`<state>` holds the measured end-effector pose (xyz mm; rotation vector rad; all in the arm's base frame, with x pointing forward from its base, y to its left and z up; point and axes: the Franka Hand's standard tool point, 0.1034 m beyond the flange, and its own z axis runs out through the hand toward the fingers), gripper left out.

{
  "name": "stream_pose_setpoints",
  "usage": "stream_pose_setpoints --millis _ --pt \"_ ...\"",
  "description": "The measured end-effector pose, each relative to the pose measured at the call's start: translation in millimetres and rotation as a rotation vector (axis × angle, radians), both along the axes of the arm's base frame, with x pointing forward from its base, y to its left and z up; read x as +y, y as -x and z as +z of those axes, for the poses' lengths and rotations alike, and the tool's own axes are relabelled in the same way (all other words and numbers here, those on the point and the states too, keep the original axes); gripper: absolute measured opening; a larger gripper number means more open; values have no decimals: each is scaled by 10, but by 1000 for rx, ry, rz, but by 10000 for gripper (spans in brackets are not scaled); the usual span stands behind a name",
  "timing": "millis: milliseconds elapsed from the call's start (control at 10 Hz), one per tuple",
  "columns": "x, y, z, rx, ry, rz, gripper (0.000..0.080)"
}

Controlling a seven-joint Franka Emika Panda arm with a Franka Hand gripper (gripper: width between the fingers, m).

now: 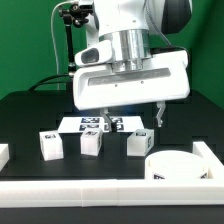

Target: Assemble stool

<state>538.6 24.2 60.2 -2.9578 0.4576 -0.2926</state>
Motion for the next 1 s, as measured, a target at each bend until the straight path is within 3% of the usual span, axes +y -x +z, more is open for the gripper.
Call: stream_pose_setpoints --millis 300,700,800,1000 --pt "2 4 -12 2 -40 -148 648" --pt "5 65 -50 50 -48 -149 648" --pt "34 188 -73 170 -70 -137 648" --pt "25 192 23 333 -113 -119 648"
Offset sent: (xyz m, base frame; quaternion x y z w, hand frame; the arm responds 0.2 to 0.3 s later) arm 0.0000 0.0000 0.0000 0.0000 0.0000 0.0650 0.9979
